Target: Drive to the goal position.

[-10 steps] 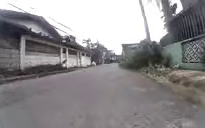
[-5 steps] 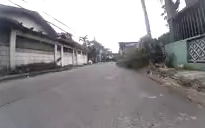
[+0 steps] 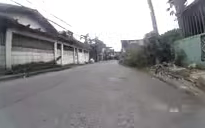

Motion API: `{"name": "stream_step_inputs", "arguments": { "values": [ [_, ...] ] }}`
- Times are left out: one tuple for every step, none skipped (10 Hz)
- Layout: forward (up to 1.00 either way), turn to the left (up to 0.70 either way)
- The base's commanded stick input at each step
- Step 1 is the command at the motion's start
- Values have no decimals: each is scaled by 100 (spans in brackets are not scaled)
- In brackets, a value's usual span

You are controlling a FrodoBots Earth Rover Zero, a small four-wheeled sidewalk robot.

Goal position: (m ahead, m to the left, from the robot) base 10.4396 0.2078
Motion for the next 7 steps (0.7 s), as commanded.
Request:
{"name": "stream_step_inputs", "arguments": {
  "values": [
    [100, 1],
    [100, 1],
    [100, 1],
    [100, 1],
    [100, 1],
    [100, -19],
    [100, -39]
  ]
}}
